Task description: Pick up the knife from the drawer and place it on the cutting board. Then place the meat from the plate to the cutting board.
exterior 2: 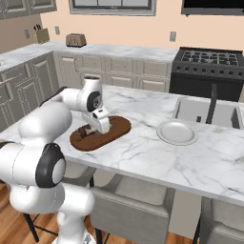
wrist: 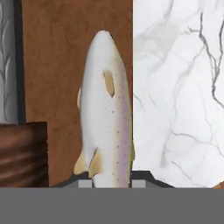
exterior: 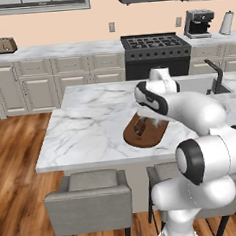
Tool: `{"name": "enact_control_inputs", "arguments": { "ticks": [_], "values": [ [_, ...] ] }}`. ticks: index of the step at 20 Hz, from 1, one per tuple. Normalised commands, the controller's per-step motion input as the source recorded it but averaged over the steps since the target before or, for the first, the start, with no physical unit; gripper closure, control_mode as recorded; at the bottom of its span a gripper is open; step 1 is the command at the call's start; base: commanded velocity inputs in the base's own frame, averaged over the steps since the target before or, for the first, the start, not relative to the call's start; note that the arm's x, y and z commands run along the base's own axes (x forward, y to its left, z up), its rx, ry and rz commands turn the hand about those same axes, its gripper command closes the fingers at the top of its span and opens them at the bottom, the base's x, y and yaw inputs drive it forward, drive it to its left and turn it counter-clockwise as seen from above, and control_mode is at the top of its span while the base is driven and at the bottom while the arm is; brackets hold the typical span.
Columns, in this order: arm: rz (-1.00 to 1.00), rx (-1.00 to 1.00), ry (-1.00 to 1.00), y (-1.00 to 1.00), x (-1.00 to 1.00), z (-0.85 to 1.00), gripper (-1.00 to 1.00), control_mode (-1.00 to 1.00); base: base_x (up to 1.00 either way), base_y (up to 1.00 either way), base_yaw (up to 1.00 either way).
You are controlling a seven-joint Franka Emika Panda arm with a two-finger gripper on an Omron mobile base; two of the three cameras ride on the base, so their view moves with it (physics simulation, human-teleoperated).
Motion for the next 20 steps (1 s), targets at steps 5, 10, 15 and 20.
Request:
{"name": "enact_control_inputs", "arguments": {
  "ticks": [5, 10, 15, 20],
  "values": [
    [0.12, 0.00, 0.00, -0.01, 0.34, -0.43, 1.00, -1.00, 0.00, 0.00, 0.00],
    [0.09, 0.00, 0.00, 0.00, 0.36, -0.50, 1.00, -1.00, 0.00, 0.00, 0.00],
    [0.07, 0.00, 0.00, 0.00, 0.29, -0.42, -1.00, -1.00, 0.00, 0.00, 0.00],
    [0.01, 0.01, 0.00, -0.20, 0.06, -0.10, -1.00, -1.00, 0.00, 0.00, 0.00]
  ]
}}
